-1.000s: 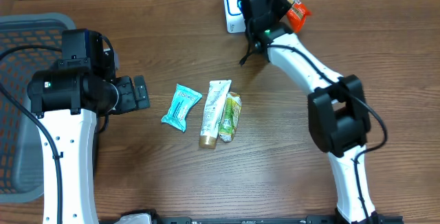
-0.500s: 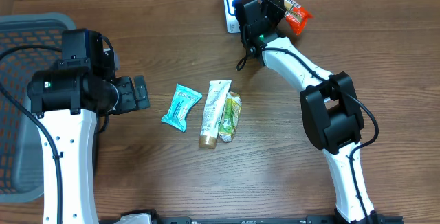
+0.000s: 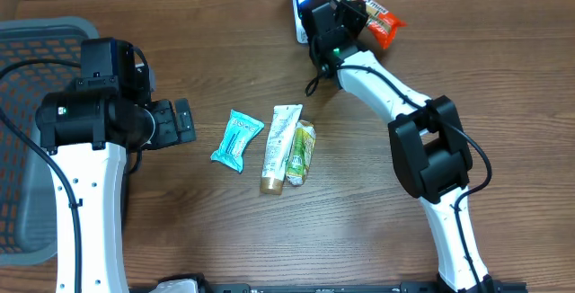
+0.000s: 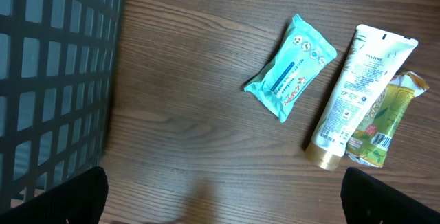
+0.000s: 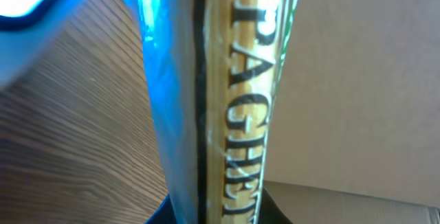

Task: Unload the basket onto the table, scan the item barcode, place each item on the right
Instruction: 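Carry the spaghetti pack up to the white scanner and hold it there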

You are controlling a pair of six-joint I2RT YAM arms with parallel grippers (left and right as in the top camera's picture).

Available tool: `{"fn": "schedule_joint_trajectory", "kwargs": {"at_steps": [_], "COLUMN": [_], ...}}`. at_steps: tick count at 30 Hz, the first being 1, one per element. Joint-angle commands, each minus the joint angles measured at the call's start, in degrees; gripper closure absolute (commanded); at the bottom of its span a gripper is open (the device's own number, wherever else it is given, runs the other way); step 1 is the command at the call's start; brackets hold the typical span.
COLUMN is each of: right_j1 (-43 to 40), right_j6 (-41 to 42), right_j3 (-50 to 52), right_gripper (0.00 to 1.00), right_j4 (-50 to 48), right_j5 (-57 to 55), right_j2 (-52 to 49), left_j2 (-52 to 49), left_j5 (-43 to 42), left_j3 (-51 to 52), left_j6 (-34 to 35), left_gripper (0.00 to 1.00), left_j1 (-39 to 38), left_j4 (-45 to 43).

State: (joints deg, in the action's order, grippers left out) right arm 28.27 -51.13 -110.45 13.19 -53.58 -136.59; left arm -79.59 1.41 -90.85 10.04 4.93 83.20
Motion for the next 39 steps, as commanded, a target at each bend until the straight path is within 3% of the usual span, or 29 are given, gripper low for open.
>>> {"fn": "schedule_joint_trajectory", "kwargs": {"at_steps": [1,12,20,23,39], "right_j1": [1.3,1.6,3.2,3.3,2.5], "right_j6": [1.4,-1.7,-3.3,0.0,4.3], "right_j3": [-2.3,-2.3,-2.3,-1.7,-0.9], "right_gripper": [0.96,0.96,0.96,0.96,0.96], "right_j4": [-2.2,-15.8,-12.3,-9.0,-8.8], "right_j5": [-3.9,-19.8,-16.4,-13.6,-13.4], "right_j2": [2.4,2.4,2.4,2.4,0.6], "left_j2": [-0.2,-0.2,-0.2,-0.2,-0.2], "left_j5": [0.5,0.5,0.5,0.5,0.5], "left_j3": [-0.7,-0.7,-0.7,-0.7,-0.7], "left_j6": [-1.3,-1.3,-1.3,-1.3,-1.3], "left_gripper": [0.00,0.00,0.01,0.00,0.00], "left_j1": [0.3,0.3,0.3,0.3,0.3], "left_j4": [0.1,0.1,0.1,0.1,0.1]}}
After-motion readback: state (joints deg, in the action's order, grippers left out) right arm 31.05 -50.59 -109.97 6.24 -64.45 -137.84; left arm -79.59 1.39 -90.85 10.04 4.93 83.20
